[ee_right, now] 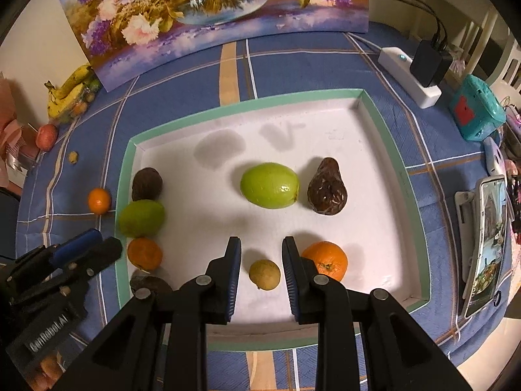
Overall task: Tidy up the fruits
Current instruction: 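Open both tools to release the fruits in the tray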
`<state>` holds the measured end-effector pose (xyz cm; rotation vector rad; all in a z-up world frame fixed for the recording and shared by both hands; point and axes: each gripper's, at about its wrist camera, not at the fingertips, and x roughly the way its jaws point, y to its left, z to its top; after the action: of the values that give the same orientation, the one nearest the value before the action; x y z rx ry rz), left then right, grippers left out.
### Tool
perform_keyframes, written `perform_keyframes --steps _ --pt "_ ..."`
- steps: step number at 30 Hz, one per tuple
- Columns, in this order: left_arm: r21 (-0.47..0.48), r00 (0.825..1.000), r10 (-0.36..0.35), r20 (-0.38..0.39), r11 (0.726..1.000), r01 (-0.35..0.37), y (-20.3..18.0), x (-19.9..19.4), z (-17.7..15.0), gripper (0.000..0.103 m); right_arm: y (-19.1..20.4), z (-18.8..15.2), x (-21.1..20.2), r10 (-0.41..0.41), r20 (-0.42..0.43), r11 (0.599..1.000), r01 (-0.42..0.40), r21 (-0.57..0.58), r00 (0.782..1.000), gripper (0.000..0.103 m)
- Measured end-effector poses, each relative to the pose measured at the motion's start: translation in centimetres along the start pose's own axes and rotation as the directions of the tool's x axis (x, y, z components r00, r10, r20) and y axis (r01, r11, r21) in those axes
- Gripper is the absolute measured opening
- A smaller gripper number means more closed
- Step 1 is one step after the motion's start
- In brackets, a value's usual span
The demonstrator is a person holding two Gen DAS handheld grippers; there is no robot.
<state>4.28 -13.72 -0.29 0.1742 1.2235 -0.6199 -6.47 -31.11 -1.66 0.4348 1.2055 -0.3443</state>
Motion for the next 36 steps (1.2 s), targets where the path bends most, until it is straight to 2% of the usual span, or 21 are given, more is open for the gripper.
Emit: perform_keyframes --steps 3,6,8,9,11,13,15,19,22,25,32,36 --pt "-0.033 0.998 0.055 0.011 0.998 -0.054 1.6 -0.4 0.1 0.053 0.3 -0.1 0.0 0.001 -0.001 1.000 -0.001 -0.005 1.000 0.027" --pt "-0.079 0.995 0.095 0.019 0.992 -0.093 3.4 -0.9 0.2 0.067 0.4 -0.3 -0.2 0.002 -0.004 1.000 -0.002 -0.012 1.000 0.027" --pt "-0.102 0.992 0.126 0.022 0.987 -0.123 4.4 -1.1 0.2 0.083 0.6 -0.2 -0.1 0.002 -0.004 1.000 -0.002 -0.017 1.000 0.027" --pt "-0.108 0.990 0.140 0.021 0.985 -0.137 4.8 -1.2 0.2 0.086 0.8 -0.2 -0.1 0.000 -0.003 1.000 -0.001 -0.020 1.000 0.030" --pt "-0.117 0.986 0.168 0.024 0.980 -0.164 5.8 -1.4 0.2 0.091 1.0 -0.2 -0.1 -0.007 0.000 1.000 0.007 -0.028 1.000 0.058" --pt "-0.129 0.982 0.190 0.022 0.974 -0.185 6.7 -1.6 0.1 0.095 1.3 -0.2 0.0 -0.016 0.003 0.999 0.016 -0.040 1.000 0.066" --pt "-0.147 0.978 0.205 0.019 0.969 -0.201 7.5 -1.7 0.0 0.102 1.5 -0.2 0.1 -0.022 0.006 0.998 0.022 -0.051 1.000 0.067" --pt "-0.172 0.976 0.218 0.018 0.962 -0.212 8.8 -1.9 -0.2 0.103 1.7 -0.2 0.0 -0.034 0.015 0.998 0.035 -0.060 0.999 0.080" --pt "-0.179 0.970 0.242 0.019 0.955 -0.235 9.5 -2.1 -0.2 0.103 1.8 -0.2 -0.1 -0.034 0.029 0.997 0.036 -0.061 0.999 0.082" --pt "-0.184 0.963 0.268 0.024 0.948 -0.259 10.1 -2.4 -0.3 0.103 1.8 -0.2 -0.2 -0.027 0.044 0.998 0.029 -0.059 0.999 0.095" --pt "-0.190 0.951 0.306 0.040 0.937 -0.293 11.2 -3.1 -0.4 0.103 1.9 0.1 -1.2 0.010 0.108 0.999 -0.007 -0.033 0.994 0.095" --pt "-0.184 0.947 0.316 0.053 0.935 -0.302 11.4 -3.7 -0.4 0.103 2.4 0.3 -1.2 0.025 0.111 0.999 -0.022 -0.025 0.994 0.095"
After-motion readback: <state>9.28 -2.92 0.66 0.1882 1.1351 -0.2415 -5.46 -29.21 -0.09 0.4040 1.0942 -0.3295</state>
